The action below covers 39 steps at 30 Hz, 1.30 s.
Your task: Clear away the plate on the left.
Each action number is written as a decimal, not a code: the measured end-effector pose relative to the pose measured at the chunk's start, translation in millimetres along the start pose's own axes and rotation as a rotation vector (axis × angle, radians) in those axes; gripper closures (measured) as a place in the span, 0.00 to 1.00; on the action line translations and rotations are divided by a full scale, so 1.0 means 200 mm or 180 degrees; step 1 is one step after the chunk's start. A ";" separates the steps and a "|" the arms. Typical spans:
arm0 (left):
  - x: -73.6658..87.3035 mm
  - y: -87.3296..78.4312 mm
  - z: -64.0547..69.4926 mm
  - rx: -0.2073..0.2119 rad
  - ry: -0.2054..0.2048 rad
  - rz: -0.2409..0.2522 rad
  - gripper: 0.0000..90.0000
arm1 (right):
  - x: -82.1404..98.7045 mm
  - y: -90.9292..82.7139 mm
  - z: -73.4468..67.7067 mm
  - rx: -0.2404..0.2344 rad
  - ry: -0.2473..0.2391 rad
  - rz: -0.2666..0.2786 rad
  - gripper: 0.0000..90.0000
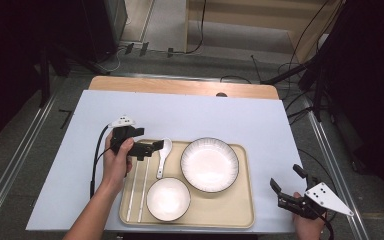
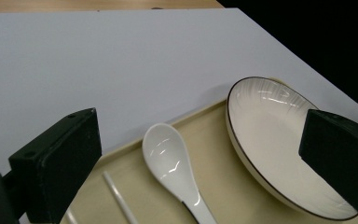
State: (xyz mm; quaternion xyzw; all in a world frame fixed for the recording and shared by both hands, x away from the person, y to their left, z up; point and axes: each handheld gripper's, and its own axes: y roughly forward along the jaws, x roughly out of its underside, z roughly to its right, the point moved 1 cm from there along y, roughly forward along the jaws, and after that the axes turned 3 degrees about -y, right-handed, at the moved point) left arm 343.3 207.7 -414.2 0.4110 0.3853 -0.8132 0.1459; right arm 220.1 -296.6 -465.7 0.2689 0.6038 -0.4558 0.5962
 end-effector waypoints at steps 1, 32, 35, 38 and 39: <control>0.01 -0.02 -0.01 -0.0012 -0.0012 0.0015 0.00 | 0.00 0.00 0.00 0.0000 0.0001 0.0002 0.14; 0.26 -0.37 -0.18 -0.0467 -0.0102 0.0210 0.00 | 0.00 0.00 -0.01 0.0022 0.0002 -0.0023 0.14; 0.28 -0.39 -0.19 -0.0497 -0.0104 0.0218 0.00 | 0.00 0.00 -0.01 0.0023 0.0002 -0.0026 0.14; 0.30 -0.42 -0.20 -0.0512 -0.0115 0.0233 0.00 | 0.00 0.00 -0.01 0.0019 -0.0003 -0.0024 0.14; 0.31 -0.42 -0.20 -0.0513 -0.0116 0.0230 0.00 | 0.00 0.00 -0.01 0.0017 -0.0004 -0.0025 0.14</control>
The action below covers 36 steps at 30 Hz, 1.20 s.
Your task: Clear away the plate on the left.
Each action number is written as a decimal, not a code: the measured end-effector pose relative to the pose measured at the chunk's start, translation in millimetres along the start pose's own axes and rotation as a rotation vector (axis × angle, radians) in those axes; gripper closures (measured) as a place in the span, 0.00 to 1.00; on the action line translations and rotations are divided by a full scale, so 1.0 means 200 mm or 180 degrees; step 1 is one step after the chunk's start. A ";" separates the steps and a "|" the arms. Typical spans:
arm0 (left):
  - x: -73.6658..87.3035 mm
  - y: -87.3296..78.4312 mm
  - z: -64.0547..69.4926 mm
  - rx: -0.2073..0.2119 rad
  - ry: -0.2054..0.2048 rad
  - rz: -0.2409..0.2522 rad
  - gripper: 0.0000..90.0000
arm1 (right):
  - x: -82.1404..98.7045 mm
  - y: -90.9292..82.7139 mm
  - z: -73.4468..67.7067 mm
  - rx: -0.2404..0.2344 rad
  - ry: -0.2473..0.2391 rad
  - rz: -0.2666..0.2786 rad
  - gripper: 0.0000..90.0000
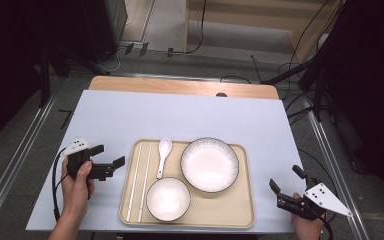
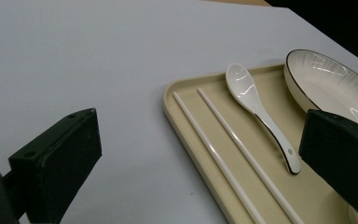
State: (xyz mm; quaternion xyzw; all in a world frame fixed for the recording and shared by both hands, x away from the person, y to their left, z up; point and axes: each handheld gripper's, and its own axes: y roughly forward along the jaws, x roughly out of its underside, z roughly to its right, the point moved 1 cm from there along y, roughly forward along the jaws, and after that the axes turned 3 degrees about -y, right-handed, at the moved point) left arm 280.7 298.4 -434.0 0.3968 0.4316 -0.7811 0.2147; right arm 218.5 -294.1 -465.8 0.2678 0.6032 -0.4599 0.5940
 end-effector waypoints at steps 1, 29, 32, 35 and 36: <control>0.00 -0.01 0.00 0.0000 0.0001 0.0003 0.00 | 0.00 0.00 0.00 0.0001 -0.0002 0.0001 0.14; 0.16 -0.25 -0.09 -0.0274 0.0100 0.0102 0.00 | 0.00 -0.01 0.00 0.0026 -0.0003 0.0005 0.14; 0.18 -0.27 -0.10 -0.0316 0.0121 0.0095 0.00 | 0.00 -0.01 0.00 0.0026 0.0002 0.0001 0.14; 0.19 -0.29 -0.12 -0.0348 0.0140 0.0103 0.00 | 0.00 -0.01 0.00 0.0025 0.0002 -0.0001 0.14; 0.20 -0.29 -0.12 -0.0367 0.0139 0.0106 0.00 | 0.00 -0.01 0.00 0.0023 -0.0002 -0.0001 0.14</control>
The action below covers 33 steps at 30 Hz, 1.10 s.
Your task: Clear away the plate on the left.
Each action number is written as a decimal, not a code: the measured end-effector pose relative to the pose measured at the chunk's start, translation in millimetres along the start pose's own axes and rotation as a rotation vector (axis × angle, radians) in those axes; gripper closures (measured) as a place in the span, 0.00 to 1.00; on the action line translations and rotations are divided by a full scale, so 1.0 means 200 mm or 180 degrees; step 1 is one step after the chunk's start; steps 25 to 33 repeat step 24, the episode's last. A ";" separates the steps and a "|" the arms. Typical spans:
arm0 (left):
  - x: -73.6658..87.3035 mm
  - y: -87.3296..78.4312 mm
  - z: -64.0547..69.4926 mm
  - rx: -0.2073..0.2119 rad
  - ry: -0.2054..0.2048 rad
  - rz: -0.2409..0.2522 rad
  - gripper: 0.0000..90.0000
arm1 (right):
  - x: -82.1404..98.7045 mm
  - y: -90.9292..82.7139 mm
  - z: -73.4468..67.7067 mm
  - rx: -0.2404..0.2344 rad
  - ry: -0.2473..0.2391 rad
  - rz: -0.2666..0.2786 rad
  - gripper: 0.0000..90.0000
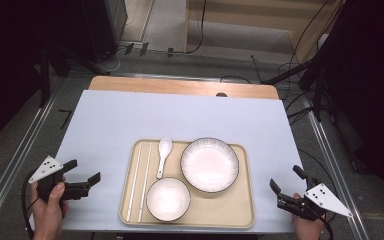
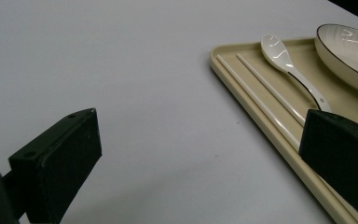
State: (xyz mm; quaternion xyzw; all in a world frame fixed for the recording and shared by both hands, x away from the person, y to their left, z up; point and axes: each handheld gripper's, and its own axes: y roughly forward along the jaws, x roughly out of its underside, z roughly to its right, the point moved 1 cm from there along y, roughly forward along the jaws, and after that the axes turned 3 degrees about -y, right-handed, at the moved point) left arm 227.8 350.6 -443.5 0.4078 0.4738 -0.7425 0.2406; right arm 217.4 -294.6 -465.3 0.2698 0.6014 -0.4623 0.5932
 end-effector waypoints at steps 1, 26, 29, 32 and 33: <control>0.00 -0.01 -0.01 -0.0015 0.0006 0.0001 0.00 | 0.00 0.00 0.00 0.0000 0.0004 0.0000 0.14; 0.02 -0.07 -0.06 -0.0217 0.0162 0.0035 0.00 | 0.01 0.00 0.02 0.0026 0.0048 -0.0010 0.14; 0.02 -0.07 -0.06 -0.0217 0.0162 0.0035 0.00 | 0.01 0.00 0.02 0.0026 0.0048 -0.0010 0.14; 0.02 -0.07 -0.06 -0.0217 0.0162 0.0035 0.00 | 0.01 0.00 0.02 0.0026 0.0048 -0.0010 0.14; 0.02 -0.07 -0.06 -0.0217 0.0162 0.0035 0.00 | 0.01 0.00 0.02 0.0026 0.0048 -0.0010 0.14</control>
